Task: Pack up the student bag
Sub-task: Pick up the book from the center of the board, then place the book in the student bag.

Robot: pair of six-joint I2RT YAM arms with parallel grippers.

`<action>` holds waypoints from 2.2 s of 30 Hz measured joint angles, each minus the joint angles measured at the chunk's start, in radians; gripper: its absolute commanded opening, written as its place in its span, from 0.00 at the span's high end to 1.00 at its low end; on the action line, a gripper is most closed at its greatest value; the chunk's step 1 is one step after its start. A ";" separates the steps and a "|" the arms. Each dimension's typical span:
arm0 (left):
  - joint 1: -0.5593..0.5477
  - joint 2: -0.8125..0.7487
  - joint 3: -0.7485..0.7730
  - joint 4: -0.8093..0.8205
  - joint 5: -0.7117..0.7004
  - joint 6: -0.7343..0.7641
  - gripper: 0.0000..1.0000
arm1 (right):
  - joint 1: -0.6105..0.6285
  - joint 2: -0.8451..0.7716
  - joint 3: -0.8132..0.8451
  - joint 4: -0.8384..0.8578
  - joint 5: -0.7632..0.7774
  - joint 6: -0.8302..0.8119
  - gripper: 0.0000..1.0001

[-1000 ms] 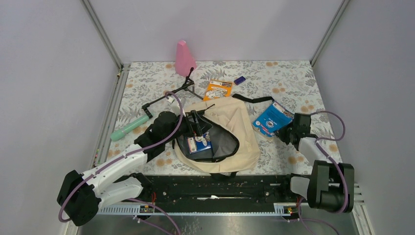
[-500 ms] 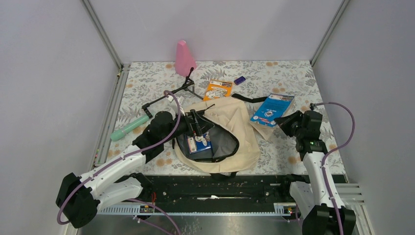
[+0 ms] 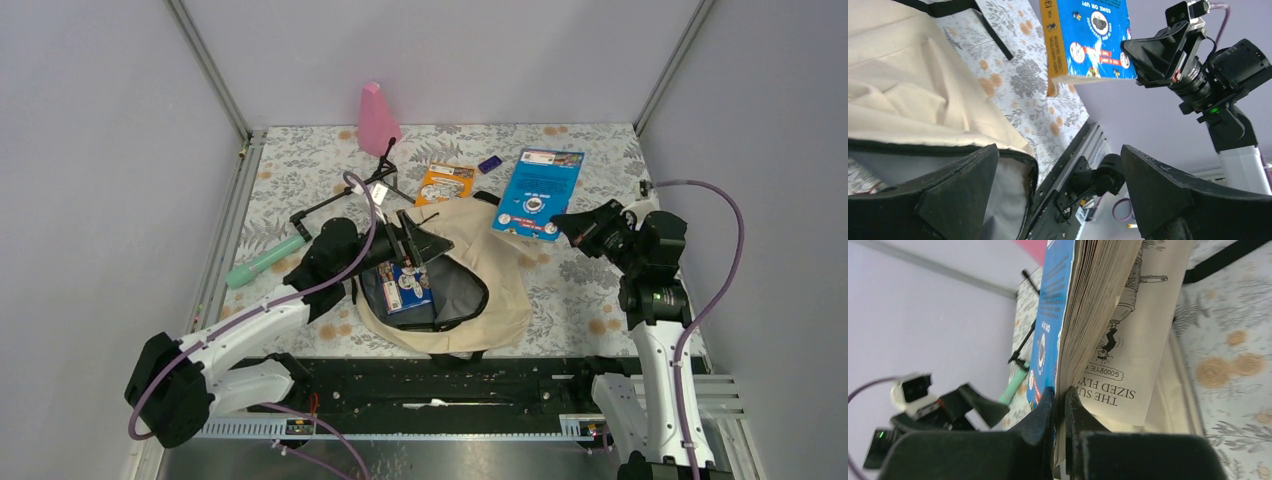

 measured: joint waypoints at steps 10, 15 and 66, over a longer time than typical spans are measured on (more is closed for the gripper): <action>0.000 0.201 0.026 0.208 0.077 -0.159 0.01 | 0.253 0.018 0.023 0.013 -0.073 0.005 1.00; 0.000 0.225 0.022 0.276 0.077 -0.214 0.01 | 0.300 0.032 0.023 0.066 -0.094 0.026 1.00; 0.064 -0.550 -0.208 -0.591 -0.153 -0.010 1.00 | 0.810 0.422 -0.045 0.063 0.372 -0.533 0.27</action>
